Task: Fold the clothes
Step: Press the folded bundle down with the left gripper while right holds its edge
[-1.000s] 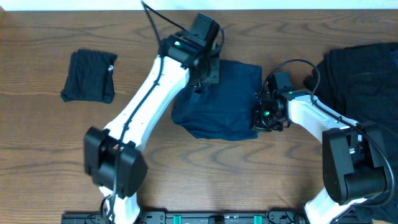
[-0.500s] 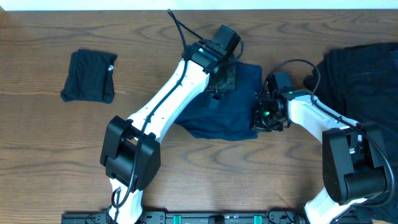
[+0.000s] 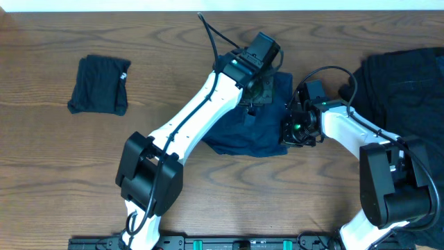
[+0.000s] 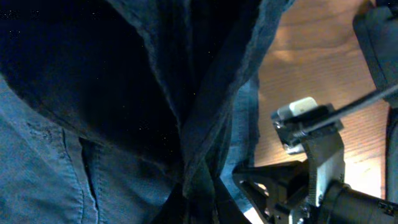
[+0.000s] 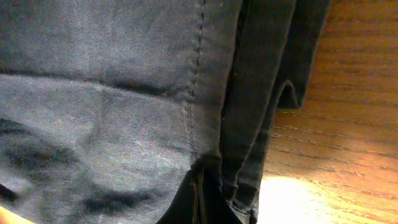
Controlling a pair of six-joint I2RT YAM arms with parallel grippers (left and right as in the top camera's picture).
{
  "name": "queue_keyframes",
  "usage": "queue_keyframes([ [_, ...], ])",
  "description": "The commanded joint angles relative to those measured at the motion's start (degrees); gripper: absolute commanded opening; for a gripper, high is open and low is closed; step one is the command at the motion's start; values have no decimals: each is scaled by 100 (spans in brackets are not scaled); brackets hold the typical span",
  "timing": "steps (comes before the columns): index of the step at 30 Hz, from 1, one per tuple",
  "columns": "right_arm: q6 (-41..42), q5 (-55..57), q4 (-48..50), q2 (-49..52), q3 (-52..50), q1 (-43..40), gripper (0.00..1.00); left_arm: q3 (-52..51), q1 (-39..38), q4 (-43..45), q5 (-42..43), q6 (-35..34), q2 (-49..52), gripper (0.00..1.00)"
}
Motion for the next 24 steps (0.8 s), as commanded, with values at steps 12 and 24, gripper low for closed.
queue_keyframes([
  [12, 81, 225, -76, 232, -254, 116, 15, 81, -142, 317, 7, -262, 129, 22],
  [24, -822, -181, -2048, -468, 1051, -643, 19, 153, 164, 566, 595, 151, -105, 63],
])
